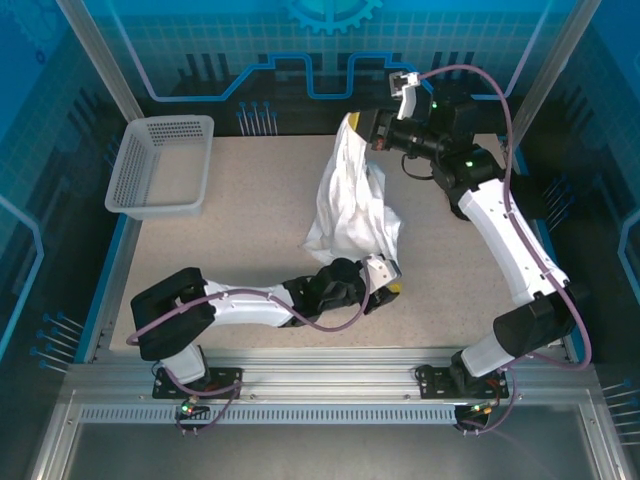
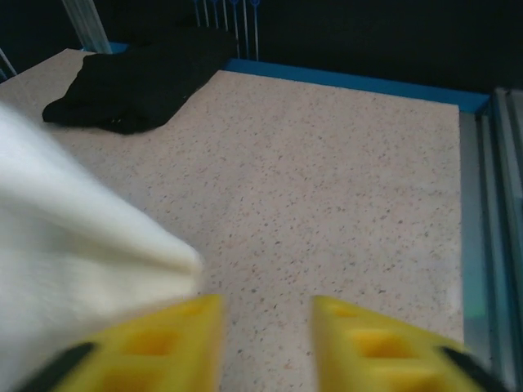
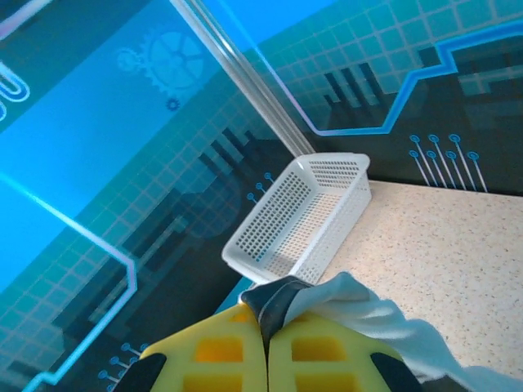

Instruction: Fold the inside-out t-shirt

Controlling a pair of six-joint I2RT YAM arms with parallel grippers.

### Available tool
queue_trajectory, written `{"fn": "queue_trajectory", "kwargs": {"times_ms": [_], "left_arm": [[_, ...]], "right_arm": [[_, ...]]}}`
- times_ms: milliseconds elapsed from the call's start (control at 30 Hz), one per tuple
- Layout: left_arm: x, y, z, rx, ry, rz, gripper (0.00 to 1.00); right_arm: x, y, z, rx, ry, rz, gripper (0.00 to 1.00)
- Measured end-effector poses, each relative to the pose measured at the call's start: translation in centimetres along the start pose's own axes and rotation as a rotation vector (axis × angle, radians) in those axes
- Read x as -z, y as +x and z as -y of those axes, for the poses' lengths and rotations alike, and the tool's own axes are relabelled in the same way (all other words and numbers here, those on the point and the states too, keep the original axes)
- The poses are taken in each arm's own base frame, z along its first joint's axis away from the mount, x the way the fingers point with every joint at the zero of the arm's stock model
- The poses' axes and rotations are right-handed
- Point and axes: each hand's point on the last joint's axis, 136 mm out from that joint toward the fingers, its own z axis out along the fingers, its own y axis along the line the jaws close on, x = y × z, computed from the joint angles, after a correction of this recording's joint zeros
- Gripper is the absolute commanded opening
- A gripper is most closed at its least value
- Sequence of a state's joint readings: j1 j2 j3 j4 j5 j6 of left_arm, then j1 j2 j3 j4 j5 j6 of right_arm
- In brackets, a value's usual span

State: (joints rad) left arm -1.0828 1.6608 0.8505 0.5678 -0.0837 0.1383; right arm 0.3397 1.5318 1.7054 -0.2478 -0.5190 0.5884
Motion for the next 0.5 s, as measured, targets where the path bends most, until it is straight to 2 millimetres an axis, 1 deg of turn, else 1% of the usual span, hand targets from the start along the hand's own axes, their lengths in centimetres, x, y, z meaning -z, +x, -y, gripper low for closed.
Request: {"fn": "queue_trajectory", "kwargs": {"times_ms": [67, 133, 233, 267, 367, 433, 500], "left_arm": [[0.9, 0.6, -0.3, 0.007, -0.007, -0.015, 0.69], [2.5, 1.1, -0.7, 0.024, -0.013, -0.027, 0.71], [5.8, 0.7, -2.0, 0.095, -0.017, -0.009, 0.74], [7.0, 0.2, -2.7, 0.125, -0.023, 0.011, 0.77], [10.6, -1.2, -5.6, 0.225, -0.071, 0.081, 0.83], [12.7, -1.8, -8.0, 0.298, -0.129, 0.126, 0.85], [14.4, -1.9, -11.1, 0.390, -0.212, 0.149, 0.85]], "right_arm": [[0.6, 0.3, 0.3, 0.042, -0.017, -0.029, 0.00], [1.2, 1.2, 1.1, 0.086, -0.027, -0.074, 0.00], [2.1, 3.2, 2.4, 0.142, -0.044, -0.158, 0.00], [2.3, 4.1, 2.8, 0.159, -0.055, -0.189, 0.00], [3.0, 6.4, 3.3, 0.202, -0.087, -0.269, 0.00], [3.4, 7.7, 3.4, 0.232, -0.105, -0.311, 0.00], [3.7, 9.0, 3.7, 0.248, -0.112, -0.342, 0.00]]}}
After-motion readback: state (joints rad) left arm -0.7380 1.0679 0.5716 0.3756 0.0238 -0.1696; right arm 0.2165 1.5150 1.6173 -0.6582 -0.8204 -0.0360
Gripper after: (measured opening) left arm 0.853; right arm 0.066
